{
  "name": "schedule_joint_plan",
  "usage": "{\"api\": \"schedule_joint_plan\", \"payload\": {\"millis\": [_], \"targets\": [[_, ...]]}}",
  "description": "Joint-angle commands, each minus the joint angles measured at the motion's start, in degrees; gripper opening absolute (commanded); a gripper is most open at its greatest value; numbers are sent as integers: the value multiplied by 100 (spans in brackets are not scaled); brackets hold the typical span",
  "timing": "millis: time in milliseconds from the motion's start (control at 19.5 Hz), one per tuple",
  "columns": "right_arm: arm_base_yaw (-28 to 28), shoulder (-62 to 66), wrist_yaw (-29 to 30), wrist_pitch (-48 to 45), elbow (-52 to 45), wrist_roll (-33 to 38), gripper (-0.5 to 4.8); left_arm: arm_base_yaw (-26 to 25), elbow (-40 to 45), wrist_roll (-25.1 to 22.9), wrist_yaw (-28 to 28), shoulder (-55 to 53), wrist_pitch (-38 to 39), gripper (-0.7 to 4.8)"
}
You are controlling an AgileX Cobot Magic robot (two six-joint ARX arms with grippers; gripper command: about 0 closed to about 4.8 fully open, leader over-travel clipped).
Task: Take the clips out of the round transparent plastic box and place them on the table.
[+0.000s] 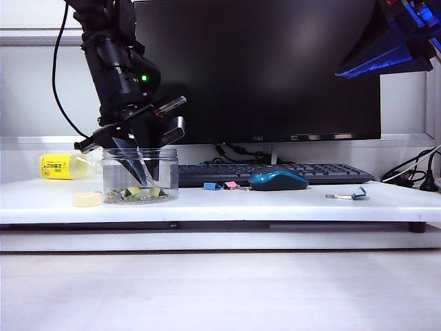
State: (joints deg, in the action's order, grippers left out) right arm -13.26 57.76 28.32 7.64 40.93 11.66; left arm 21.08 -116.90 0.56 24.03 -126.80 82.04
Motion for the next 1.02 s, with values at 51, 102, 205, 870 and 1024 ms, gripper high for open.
{"api": "schedule_joint_plan", "payload": {"millis": [51, 102, 205, 870, 1024], "targets": [[-4, -15, 28, -59, 13, -13, 53, 2, 50, -55, -105, -31, -92, 93], [-4, -15, 28, -59, 13, -13, 53, 2, 50, -59, -105, -31, -114, 79], [-4, -15, 28, -59, 13, -13, 53, 2, 48, -120, -109, -31, -173, 46], [-4, -15, 7, -61, 13, -15, 53, 13, -339, -280, -87, -17, -240, -5], [-4, -15, 7, -59, 13, -15, 53, 15, -756, -310, -92, -13, -83, -5]]}}
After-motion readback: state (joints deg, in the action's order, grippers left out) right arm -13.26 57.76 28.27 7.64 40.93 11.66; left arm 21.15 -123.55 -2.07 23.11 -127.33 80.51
